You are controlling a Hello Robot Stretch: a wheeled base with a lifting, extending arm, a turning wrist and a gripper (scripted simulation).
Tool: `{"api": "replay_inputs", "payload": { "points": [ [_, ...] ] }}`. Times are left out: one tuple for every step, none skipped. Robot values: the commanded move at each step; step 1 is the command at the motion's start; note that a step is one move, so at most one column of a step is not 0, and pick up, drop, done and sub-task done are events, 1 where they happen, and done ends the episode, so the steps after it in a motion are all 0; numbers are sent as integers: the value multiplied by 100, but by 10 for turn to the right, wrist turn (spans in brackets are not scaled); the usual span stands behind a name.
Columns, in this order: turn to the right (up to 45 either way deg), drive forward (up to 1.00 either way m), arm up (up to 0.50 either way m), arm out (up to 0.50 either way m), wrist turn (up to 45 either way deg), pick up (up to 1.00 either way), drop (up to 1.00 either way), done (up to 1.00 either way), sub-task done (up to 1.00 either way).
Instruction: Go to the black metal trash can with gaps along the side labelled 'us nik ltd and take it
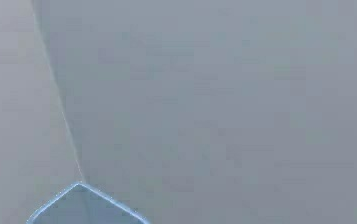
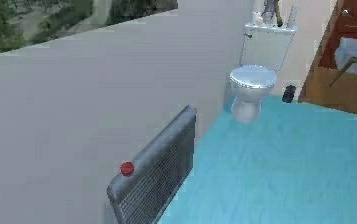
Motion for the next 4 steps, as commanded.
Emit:
{"api": "replay_inputs", "payload": {
  "points": [
    [450,0,0,0,0,0,0,0,0],
    [450,0,0,0,0,0,0,0,0],
    [360,0,0,0,0,0,0,0,0],
    [0,100,0,0,0,0,0,0,0]
  ]
}}
